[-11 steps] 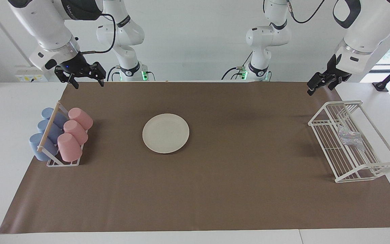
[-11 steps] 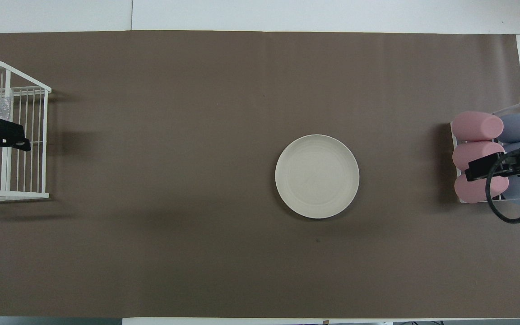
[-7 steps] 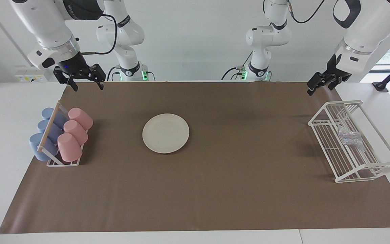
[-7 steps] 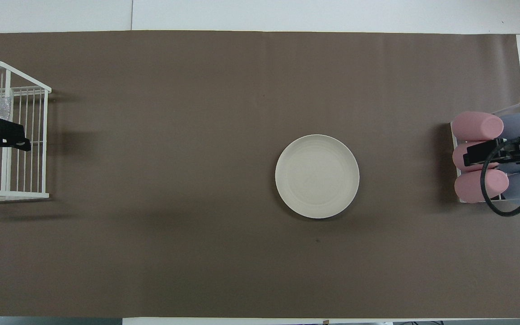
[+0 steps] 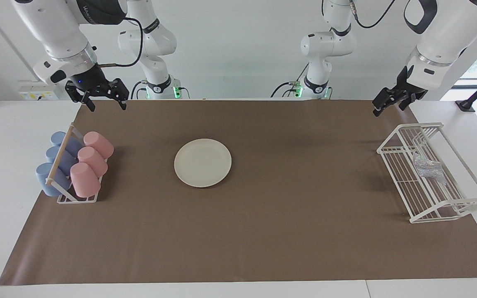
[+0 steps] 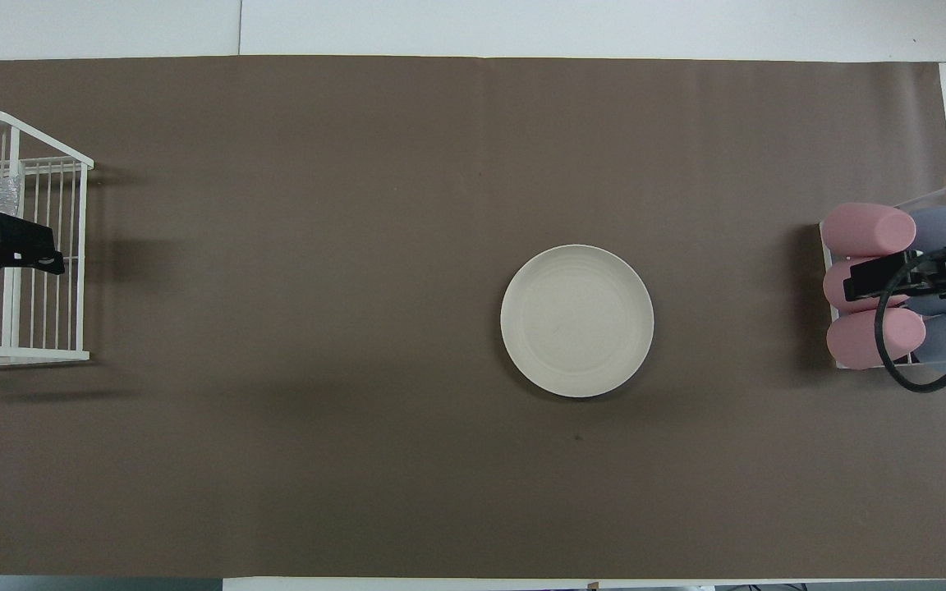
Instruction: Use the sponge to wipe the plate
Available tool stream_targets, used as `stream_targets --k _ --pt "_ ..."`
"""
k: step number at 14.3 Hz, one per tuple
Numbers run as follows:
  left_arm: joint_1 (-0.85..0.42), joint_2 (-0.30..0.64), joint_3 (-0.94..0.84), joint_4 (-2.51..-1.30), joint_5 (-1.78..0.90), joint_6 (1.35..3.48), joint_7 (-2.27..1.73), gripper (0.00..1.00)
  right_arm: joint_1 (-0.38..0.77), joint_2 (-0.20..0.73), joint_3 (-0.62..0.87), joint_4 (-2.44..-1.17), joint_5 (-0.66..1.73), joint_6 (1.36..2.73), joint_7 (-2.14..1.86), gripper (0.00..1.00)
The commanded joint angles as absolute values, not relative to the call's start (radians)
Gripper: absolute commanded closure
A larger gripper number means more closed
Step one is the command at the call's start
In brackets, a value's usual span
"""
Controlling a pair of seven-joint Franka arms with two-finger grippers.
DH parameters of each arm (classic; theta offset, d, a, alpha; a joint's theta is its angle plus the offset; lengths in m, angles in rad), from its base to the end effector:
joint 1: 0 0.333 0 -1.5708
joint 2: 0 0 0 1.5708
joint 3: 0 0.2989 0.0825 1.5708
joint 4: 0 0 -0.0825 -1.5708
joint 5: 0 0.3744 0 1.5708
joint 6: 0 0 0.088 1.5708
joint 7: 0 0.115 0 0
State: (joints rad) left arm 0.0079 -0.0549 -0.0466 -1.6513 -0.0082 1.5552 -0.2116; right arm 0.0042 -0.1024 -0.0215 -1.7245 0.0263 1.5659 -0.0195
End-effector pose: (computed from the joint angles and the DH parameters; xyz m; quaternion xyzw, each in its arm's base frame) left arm 0.5251 -0.0219 0.5903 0.9960 0.0864 -0.0208 0.0002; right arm 0.5110 -0.0063 0.5822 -0.9995 -0.0009 0.0278 0.0148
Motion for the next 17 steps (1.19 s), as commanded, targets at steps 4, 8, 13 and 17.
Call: stream_targets --k 4,8,13,17 --pt "0.006 -0.077 -0.044 -1.678 0.064 1.592 -0.227 0.0 0.006 -0.106 -0.012 -1.732 0.011 1.563 0.112 0.0" --pt "-0.048 -0.058 -0.048 -1.683 0.257 1.618 -0.238 0.0 0.008 -0.106 -0.006 -1.732 0.011 1.563 0.195 0.0" --pt "-0.077 0.04 -0.048 -1.69 0.434 1.695 -0.242 0.0 0.021 -0.112 0.003 -1.74 0.015 1.56 0.378 0.0" --pt "-0.104 0.149 -0.048 -1.69 0.589 1.749 -0.336 0.0 0.06 -0.113 0.021 -1.741 0.023 1.56 0.55 0.0"
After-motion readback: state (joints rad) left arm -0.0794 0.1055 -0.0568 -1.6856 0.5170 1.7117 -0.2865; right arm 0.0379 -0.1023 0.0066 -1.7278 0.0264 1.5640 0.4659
